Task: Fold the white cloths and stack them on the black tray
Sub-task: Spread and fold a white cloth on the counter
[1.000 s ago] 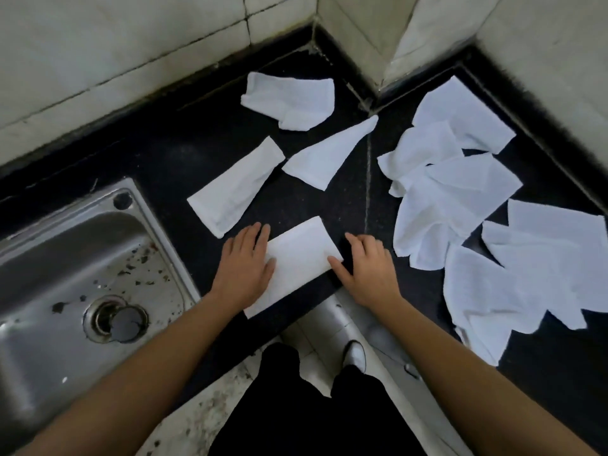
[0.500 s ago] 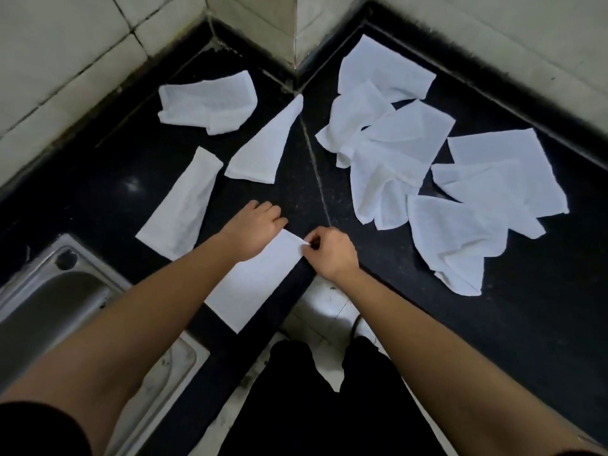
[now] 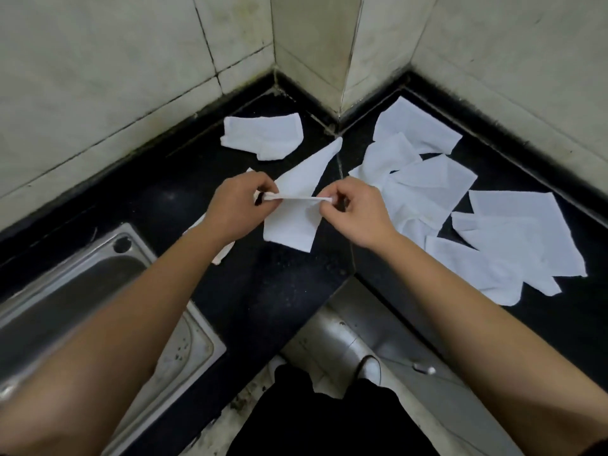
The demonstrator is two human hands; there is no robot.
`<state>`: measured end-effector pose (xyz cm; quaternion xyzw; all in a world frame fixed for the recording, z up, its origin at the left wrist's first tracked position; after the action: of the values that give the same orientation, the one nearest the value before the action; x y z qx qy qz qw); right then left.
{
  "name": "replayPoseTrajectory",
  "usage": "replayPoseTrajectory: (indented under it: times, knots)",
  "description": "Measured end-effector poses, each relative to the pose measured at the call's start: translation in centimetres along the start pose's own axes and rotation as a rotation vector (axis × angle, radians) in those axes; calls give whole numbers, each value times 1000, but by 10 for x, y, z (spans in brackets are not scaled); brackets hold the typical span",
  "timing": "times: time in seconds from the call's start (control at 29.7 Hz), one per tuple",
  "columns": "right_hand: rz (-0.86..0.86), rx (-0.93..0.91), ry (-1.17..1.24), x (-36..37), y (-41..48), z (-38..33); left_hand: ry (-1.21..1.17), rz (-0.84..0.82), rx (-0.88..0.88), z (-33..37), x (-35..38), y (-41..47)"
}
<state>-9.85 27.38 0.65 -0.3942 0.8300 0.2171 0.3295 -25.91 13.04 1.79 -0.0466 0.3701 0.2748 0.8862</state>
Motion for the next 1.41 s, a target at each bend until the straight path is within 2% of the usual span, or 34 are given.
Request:
replayPoseTrajectory:
  times: [0.07, 0.13, 0.34, 0.44, 0.67, 0.84, 0.94, 1.04, 1.18, 1.28, 1.41]
  knots:
    - [20, -121, -42, -5, -7, -14, -57, 26, -2, 4, -10, -19]
    - [-42, -202, -90, 5, -19, -17, -61, -19, -18, -3, -5, -43]
    - [-510, -349, -378, 80, -93, 20, 124, -341, -55, -45, 67, -137]
    - [-673, -366, -451, 108, -130, 35, 160, -497, -90, -61, 102, -178]
    - [-702, -411, -475, 125, -156, 44, 197, -386, -64, -64, 110, -204]
    - [-798, -333, -499, 129, -143, 42, 89, -533, -238, -74, 106, -198]
    - [-810, -228, -414, 124, -125, 33, -39, -591, -320, -75, 98, -184]
    - [-751, 31, -248, 114, -101, 30, -205, -473, -490, -86, 84, -165]
    - [-546, 372, 98, 113, -72, 42, -508, -134, -708, -101, 66, -150]
    - [-439, 462, 193, 119, -58, 49, -624, 68, -820, -108, 65, -146]
    - [-382, 510, 156, 134, -41, 59, -612, 194, -892, -125, 75, -134]
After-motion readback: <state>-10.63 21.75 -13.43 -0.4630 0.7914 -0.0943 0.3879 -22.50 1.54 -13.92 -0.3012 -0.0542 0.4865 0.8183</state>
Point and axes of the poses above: each hand's wrist, its own y-axis towards the middle knuckle, its own x-axis out of the palm, z = x × y, the point moved 6 cm from there along y, towards the middle knuckle, and after that the axes turned 6 degrees about -y, right-handed, at the moved point
